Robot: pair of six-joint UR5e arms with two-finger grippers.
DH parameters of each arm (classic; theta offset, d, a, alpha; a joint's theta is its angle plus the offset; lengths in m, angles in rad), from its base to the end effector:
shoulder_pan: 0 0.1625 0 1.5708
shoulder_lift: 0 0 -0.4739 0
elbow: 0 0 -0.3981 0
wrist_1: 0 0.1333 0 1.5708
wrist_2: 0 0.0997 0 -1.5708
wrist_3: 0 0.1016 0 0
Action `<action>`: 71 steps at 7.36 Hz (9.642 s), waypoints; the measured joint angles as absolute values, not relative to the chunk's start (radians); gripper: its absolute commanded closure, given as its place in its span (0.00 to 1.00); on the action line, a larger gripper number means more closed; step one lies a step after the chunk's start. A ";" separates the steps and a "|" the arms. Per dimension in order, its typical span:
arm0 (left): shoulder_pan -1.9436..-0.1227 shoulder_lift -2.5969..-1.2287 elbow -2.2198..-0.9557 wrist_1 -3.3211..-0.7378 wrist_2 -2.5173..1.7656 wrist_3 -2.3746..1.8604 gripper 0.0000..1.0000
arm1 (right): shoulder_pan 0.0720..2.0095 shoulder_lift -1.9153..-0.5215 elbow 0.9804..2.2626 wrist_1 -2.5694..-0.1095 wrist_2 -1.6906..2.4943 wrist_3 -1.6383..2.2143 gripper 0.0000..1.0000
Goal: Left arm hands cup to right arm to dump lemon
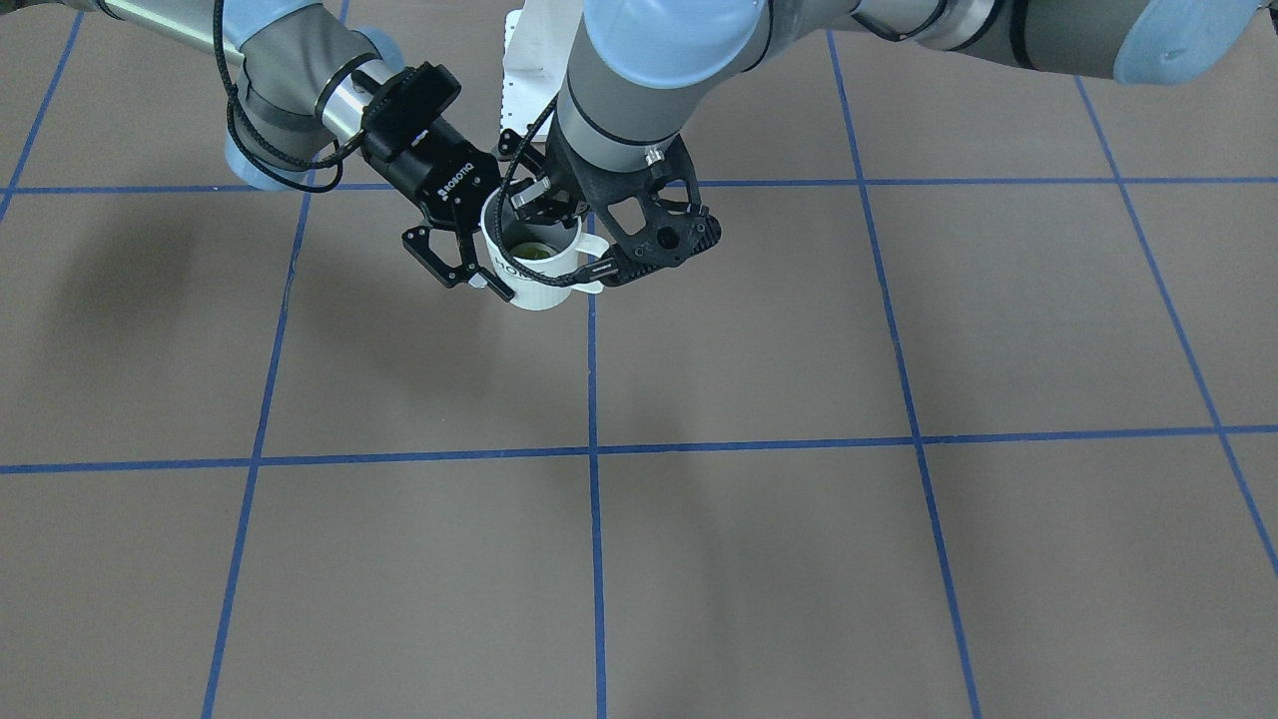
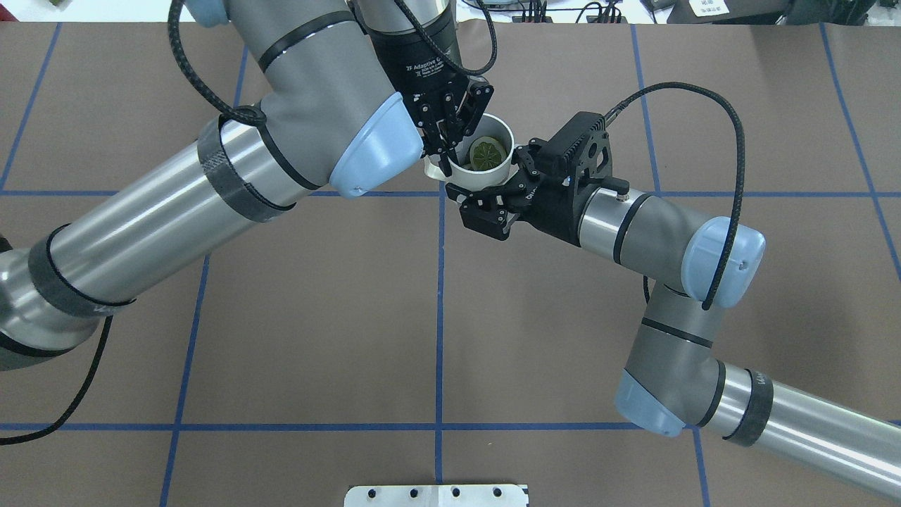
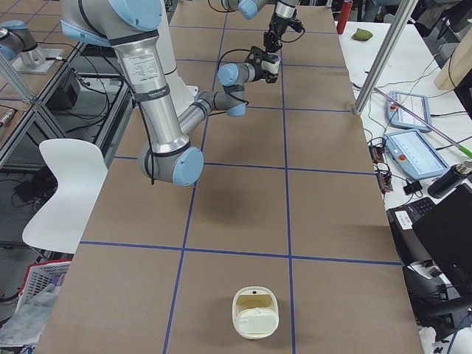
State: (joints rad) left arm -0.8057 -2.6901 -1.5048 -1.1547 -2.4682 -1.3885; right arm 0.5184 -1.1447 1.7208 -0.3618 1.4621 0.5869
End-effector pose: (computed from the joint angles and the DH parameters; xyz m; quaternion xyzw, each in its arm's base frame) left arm 0.4745 -0.5719 0.0149 -0.2289 0.4438 -0.1331 0.8561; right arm -0.4559 -0.4262 0.2583 0.5556 -0.5450 -0.1033 0.6194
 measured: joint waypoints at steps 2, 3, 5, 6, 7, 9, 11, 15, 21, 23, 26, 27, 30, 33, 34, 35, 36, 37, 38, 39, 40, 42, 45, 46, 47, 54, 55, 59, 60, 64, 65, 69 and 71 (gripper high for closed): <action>-0.803 -2.684 -1.504 -1.191 -2.467 -1.388 0.00 | 0.520 -1.148 1.720 -0.362 1.465 0.586 0.38; -0.803 -2.682 -1.504 -1.203 -2.466 -1.387 0.00 | 0.520 -1.151 1.720 -0.362 1.467 0.587 0.40; -0.803 -2.680 -1.506 -1.210 -2.467 -1.386 0.00 | 0.522 -1.157 1.719 -0.364 1.469 0.586 0.52; -0.804 -2.680 -1.507 -1.211 -2.466 -1.385 0.00 | 0.523 -1.160 1.718 -0.365 1.470 0.586 0.58; -0.809 -2.680 -1.507 -1.210 -2.466 -1.384 0.00 | 0.530 -1.164 1.718 -0.375 1.471 0.586 0.71; -0.827 -2.678 -1.508 -1.207 -2.465 -1.379 0.00 | 0.585 -1.187 1.721 -0.426 1.522 0.585 0.97; -0.839 -2.677 -1.508 -1.205 -2.463 -1.378 0.00 | 0.678 -1.242 1.723 -0.467 1.602 0.587 1.00; -0.848 -2.672 -1.508 -1.203 -2.461 -1.376 0.00 | 0.838 -1.430 1.721 -0.477 1.649 0.627 1.00; -0.848 -2.666 -1.525 -1.199 -2.462 -1.381 0.00 | 1.165 -1.652 1.674 -0.471 1.660 0.680 1.00; -0.846 -2.641 -1.557 -1.198 -2.461 -1.387 0.00 | 1.237 -1.736 1.677 -0.464 1.659 0.679 1.00; -0.846 -2.607 -1.592 -1.196 -2.461 -1.388 0.00 | 1.302 -1.843 1.665 -0.396 1.657 0.681 1.00; -0.846 -2.604 -1.595 -1.195 -2.460 -1.388 0.00 | 1.313 -1.895 1.663 -0.328 1.657 0.688 1.00; -0.848 -2.596 -1.606 -1.188 -2.457 -1.388 0.00 | 1.331 -1.980 1.602 -0.109 1.663 0.801 1.00; -0.848 -2.596 -1.626 -1.161 -2.453 -1.388 0.00 | 1.343 -1.974 1.517 0.072 1.694 1.020 1.00; -0.848 -2.596 -1.628 -1.158 -2.452 -1.388 0.00 | 1.345 -1.972 1.510 0.114 1.700 1.100 1.00; -0.848 -2.596 -1.628 -1.157 -2.450 -1.388 0.00 | 1.346 -1.967 1.505 0.152 1.703 1.172 1.00; -0.848 -2.596 -1.628 -1.157 -2.449 -1.388 0.00 | 1.347 -1.956 1.493 0.191 1.707 1.242 1.00; -0.848 -2.596 -1.628 -1.157 -2.448 -1.388 0.00 | 1.347 -1.935 1.449 0.254 1.713 1.296 1.00; -0.848 -2.596 -1.628 -1.157 -2.448 -1.388 0.00 | 1.347 -1.910 1.377 0.333 1.717 1.341 1.00; -0.848 -2.596 -1.628 -1.157 -2.448 -1.388 0.00 | 1.347 -1.887 1.312 0.402 1.720 1.394 1.00; -0.848 -2.596 -1.628 -1.157 -2.448 -1.388 0.00 | 1.347 -1.872 1.276 0.447 1.723 1.459 1.00; -0.848 -2.597 -1.629 -1.157 -2.448 -1.388 0.00 | 1.355 -1.856 1.257 0.500 1.740 1.601 1.00; -0.858 -2.599 -1.629 -1.157 -2.448 -1.386 0.00 | 1.529 -1.769 1.217 0.505 1.938 1.738 1.00; -0.861 -2.601 -1.629 -1.157 -2.448 -1.386 0.00 | 1.574 -1.731 1.188 0.504 1.990 1.776 1.00; -0.862 -2.604 -1.629 -1.157 -2.448 -1.386 0.00 | 1.592 -1.711 1.169 0.505 2.012 1.811 1.00; -0.876 -2.608 -1.637 -1.157 -2.447 -1.386 0.00 | 1.628 -1.727 1.144 0.582 2.094 2.045 1.00; -0.876 -2.608 -1.636 -1.157 -2.447 -1.386 0.00 | 1.649 -1.728 1.137 0.585 2.109 2.046 1.00; -0.876 -2.607 -1.637 -1.157 -2.447 -1.386 0.00 | 1.771 -1.725 1.112 0.586 2.183 2.036 1.00; -0.876 -2.607 -1.637 -1.157 -2.447 -1.386 0.00 | 1.782 -1.715 1.097 0.586 2.188 2.035 1.00; -0.876 -2.607 -1.637 -1.157 -2.445 -1.385 0.00 | 1.789 -1.662 1.055 0.586 2.190 2.113 1.00; -0.875 -2.607 -1.637 -1.157 -2.442 -1.385 0.00 | 1.788 -1.656 1.056 0.596 2.191 2.162 1.00; -0.875 -2.601 -1.637 -1.157 -2.434 -1.381 0.00 | 1.787 -1.654 1.055 0.702 2.210 2.324 1.00; -0.875 -2.600 -1.637 -1.157 -2.429 -1.381 0.00 | 1.787 -1.652 1.055 0.745 2.214 2.420 1.00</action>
State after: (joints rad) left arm -0.8745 -2.6002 -1.6367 -1.1567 -2.4292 -1.3807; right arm 1.7871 -1.6524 1.0554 0.7455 2.2145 2.4196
